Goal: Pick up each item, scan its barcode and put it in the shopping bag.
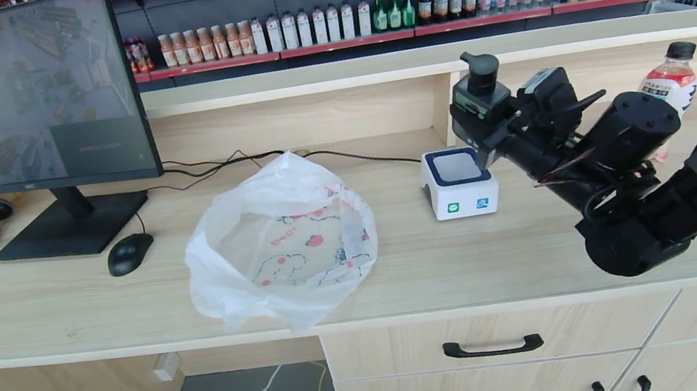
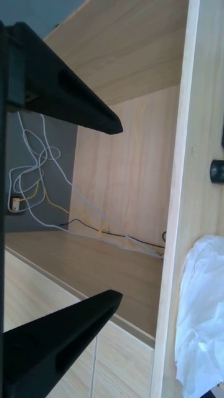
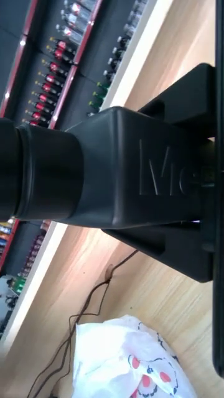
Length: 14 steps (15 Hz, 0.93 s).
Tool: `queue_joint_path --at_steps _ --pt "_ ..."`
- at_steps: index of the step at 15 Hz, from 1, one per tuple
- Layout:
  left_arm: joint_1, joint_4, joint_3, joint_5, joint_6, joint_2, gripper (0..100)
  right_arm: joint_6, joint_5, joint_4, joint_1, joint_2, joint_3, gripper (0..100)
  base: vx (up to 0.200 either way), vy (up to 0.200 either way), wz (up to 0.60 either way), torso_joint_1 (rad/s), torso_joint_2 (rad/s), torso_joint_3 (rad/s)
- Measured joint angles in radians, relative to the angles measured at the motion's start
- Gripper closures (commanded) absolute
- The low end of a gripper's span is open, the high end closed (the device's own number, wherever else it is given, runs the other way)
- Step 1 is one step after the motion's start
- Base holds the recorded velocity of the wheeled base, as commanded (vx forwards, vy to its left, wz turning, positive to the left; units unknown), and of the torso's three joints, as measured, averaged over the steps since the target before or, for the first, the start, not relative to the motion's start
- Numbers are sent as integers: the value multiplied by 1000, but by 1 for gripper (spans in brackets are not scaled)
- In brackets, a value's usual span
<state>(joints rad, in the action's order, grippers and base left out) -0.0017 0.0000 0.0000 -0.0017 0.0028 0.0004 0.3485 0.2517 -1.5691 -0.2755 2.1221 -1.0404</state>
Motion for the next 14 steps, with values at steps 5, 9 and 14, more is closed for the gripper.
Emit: queue_joint_path --at_steps 5,9,14 --pt "0 0 0 0 0 0 0 -128 -125 0 -6 -88 134 100 -120 0 0 3 5 0" --pt "0 -1 0 0 0 0 0 -152 -126 4 -6 -115 184 100 0 0 0 0 0 0" --pt "0 -1 0 0 -1 0 0 -200 -127 -3 -13 -136 190 100 0 0 360 1 0 1"
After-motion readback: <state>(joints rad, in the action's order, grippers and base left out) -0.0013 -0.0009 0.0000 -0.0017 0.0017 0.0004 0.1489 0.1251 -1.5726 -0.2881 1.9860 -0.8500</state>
